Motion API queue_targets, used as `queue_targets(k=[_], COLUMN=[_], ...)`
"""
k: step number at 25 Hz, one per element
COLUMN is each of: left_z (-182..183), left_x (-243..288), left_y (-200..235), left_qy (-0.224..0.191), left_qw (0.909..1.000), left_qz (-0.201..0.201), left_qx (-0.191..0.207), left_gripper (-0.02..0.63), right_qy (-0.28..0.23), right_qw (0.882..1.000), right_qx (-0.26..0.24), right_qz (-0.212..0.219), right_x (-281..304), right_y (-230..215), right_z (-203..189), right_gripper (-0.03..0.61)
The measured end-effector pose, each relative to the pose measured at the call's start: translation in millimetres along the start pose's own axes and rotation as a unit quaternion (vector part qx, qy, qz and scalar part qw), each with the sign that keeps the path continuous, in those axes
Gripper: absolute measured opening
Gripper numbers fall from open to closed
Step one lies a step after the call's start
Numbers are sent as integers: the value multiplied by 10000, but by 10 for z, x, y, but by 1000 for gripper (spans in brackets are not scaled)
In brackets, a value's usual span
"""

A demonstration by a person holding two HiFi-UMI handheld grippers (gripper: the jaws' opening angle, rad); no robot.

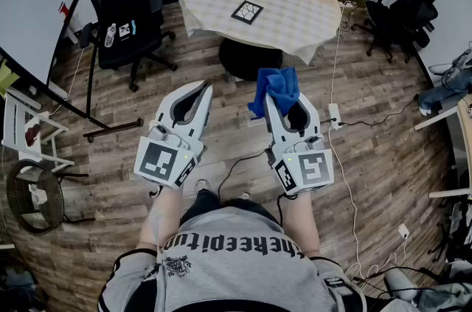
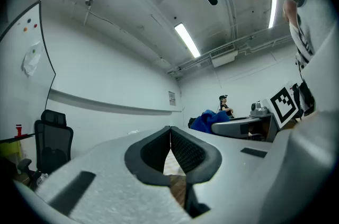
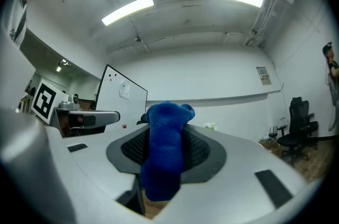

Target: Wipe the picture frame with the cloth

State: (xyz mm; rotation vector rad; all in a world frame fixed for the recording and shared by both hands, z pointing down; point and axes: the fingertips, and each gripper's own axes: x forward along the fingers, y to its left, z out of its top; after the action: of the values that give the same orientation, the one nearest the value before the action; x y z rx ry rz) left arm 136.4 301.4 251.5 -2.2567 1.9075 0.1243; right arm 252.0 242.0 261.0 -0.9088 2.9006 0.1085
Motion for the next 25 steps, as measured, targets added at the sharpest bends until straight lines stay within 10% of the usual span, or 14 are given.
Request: queue_targets(k=[25], left_z=[88], left_x=[139], left_y=[-439], left_qy=[-63], left_qw=[9998], left_qz=[116], left_qx=[151], left_gripper=[17], right_qy=[-131], right_qw=[9998], right_qx=[126], right_qz=[119], right_x=[-332], right_y=[-344], right_z=[26], right_gripper=[153])
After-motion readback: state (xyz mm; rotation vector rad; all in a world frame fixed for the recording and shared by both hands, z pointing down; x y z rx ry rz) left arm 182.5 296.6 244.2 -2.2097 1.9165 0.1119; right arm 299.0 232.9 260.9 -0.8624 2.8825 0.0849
